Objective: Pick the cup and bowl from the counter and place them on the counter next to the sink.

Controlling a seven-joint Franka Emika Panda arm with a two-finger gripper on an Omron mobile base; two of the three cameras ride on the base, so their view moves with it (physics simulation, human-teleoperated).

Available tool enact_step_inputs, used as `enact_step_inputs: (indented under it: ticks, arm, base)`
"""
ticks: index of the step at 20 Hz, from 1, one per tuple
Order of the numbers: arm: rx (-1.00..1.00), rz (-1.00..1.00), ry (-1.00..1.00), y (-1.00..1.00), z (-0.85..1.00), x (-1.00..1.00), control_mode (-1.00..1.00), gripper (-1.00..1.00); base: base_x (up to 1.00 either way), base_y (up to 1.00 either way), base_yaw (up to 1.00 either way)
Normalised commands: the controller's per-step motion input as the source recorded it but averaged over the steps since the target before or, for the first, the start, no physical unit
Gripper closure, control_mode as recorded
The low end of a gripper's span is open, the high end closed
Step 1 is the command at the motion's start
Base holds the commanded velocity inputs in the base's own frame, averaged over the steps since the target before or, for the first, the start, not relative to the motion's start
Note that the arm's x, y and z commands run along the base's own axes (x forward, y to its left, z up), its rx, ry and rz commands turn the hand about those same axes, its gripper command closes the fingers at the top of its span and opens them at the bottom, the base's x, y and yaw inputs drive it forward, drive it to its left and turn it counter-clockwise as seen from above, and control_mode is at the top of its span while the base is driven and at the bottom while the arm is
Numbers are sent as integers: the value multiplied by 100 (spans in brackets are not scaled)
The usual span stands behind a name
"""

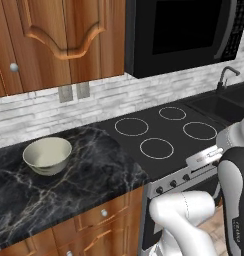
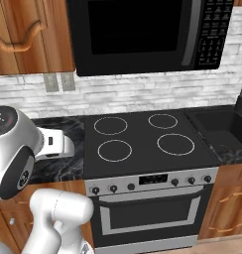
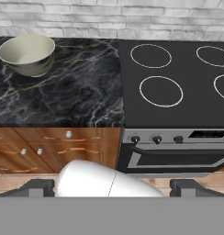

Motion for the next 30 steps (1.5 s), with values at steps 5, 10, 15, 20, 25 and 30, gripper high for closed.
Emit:
enact_step_inputs:
  ticks: [5,10,15,20,25,30]
  arm:
    - [0,0,0,0,0,0,100,-100]
    - [0,0,0,0,0,0,100,-100]
    - [3,0,0,2,-9,0,-100,-100]
    - [11,0,0,21,-45,0,-100,-100]
    - [14,-5,0,45,-36,7,-100,-100]
    - [8,-20,0,66,-26,21,-100,-100]
  base:
    - [0,0,0]
    - [0,0,0]
    - [0,0,0]
    - [0,0,0]
    - [0,0,0]
    - [0,0,0]
